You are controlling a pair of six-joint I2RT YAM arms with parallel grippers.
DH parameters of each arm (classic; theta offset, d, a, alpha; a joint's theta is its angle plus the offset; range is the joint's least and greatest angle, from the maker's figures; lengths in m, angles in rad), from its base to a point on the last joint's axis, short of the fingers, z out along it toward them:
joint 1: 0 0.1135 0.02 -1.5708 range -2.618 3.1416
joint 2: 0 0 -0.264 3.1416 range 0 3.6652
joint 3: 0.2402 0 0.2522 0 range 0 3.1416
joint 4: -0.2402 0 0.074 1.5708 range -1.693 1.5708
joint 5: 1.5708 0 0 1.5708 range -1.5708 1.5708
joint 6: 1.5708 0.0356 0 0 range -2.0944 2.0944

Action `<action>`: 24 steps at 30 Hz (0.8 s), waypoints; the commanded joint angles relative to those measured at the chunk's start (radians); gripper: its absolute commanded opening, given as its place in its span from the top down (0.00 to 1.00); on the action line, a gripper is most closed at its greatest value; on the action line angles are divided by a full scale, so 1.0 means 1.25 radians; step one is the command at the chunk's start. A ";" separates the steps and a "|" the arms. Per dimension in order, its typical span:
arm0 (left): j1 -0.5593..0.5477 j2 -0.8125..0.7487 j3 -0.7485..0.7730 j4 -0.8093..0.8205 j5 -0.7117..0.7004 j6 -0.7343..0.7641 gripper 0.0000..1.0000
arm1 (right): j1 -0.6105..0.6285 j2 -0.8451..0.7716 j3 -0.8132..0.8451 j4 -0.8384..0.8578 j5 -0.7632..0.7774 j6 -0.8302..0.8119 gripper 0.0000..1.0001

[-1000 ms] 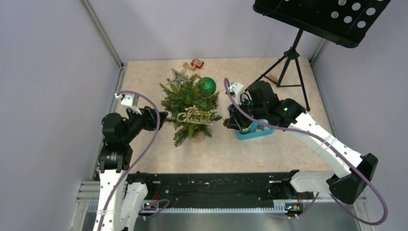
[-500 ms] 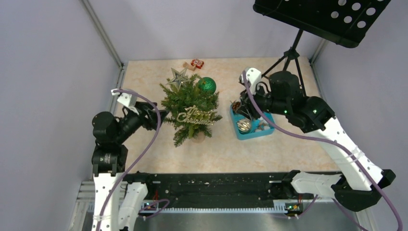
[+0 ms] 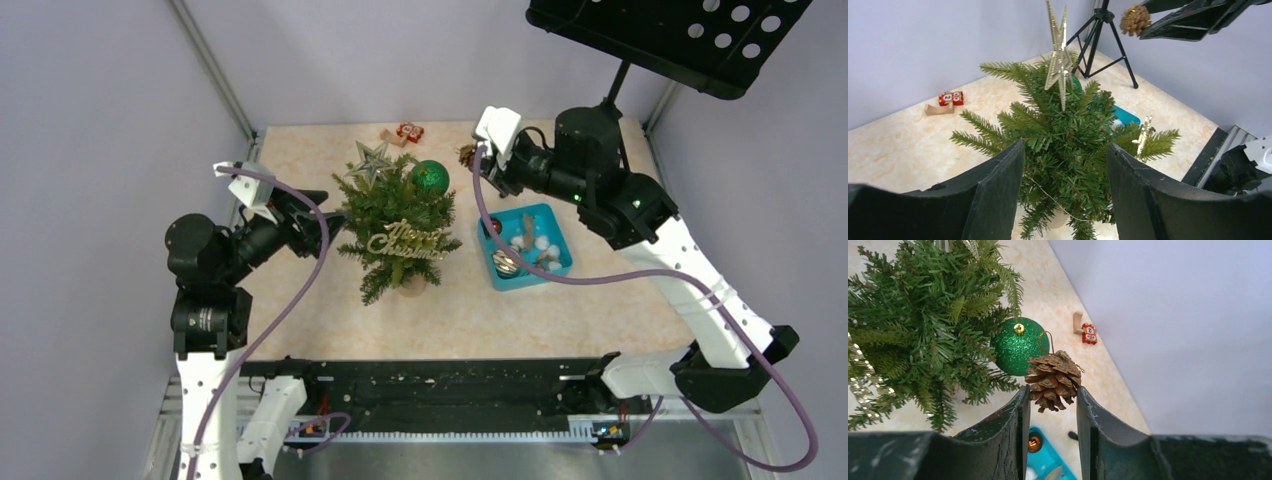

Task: Decorate the small christmas tree

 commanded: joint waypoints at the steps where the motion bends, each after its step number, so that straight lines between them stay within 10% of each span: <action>1: -0.007 0.003 0.020 -0.002 0.036 0.013 0.35 | 0.008 -0.023 -0.048 0.038 -0.029 -0.095 1.00; 24: -0.007 -0.005 -0.040 0.016 0.033 0.021 0.35 | 0.042 -0.032 -0.170 -0.013 -0.048 -0.068 1.00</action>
